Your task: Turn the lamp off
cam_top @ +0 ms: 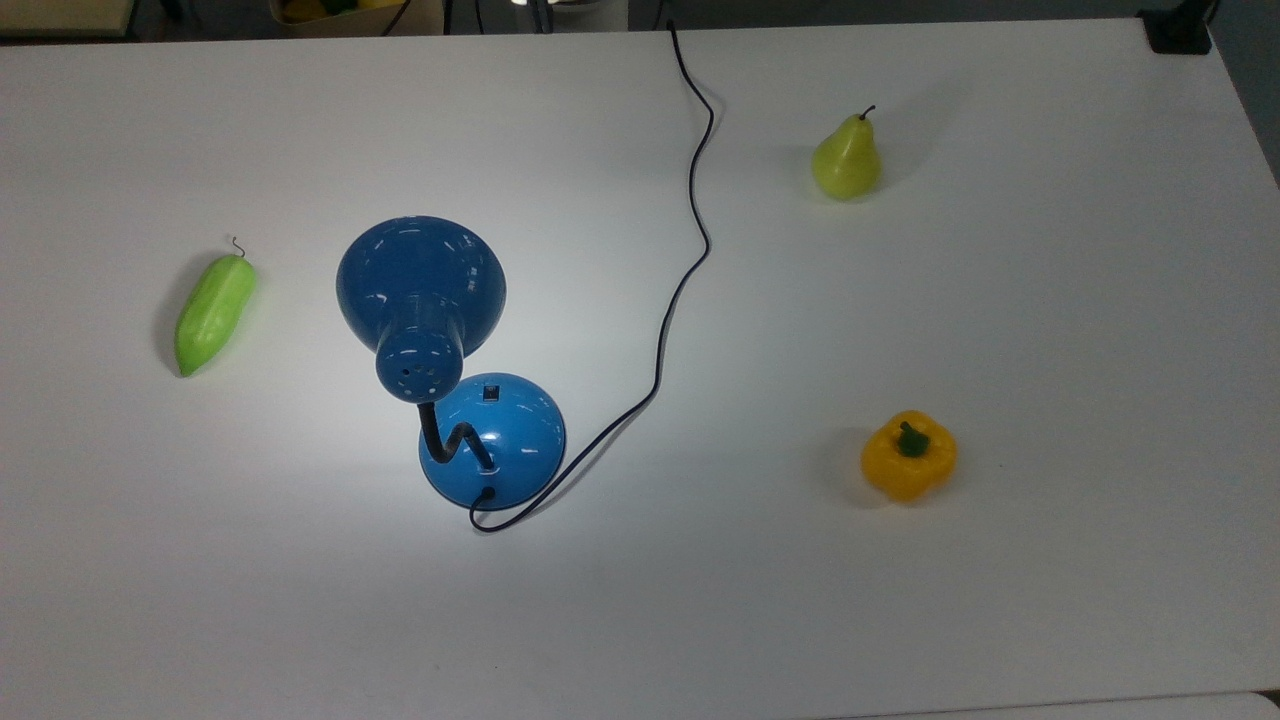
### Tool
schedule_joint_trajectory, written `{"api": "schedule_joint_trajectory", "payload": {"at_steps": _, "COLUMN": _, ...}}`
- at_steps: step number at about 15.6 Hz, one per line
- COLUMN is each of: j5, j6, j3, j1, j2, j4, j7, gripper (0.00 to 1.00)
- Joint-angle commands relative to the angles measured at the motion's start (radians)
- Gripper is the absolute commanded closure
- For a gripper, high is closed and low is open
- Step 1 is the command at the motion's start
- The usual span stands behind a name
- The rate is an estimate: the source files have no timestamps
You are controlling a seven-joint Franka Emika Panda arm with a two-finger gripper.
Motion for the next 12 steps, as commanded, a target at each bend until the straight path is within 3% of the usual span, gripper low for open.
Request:
{"api": "schedule_joint_trajectory", "payload": {"at_steps": 1, "j5": 0.016, "j6": -0.01, "j3": -0.006, "j1": 0.011, "j2": -0.025, "j4": -0.049, "j7": -0.027, "gripper": 1.0}}
{"api": "schedule_joint_trajectory", "payload": {"at_steps": 12, "j5": -0.005, "j6": 0.026, "j3": -0.006, "j1": 0.006, "j2": -0.016, "j4": -0.169, "j7": -0.143, "gripper": 1.0}}
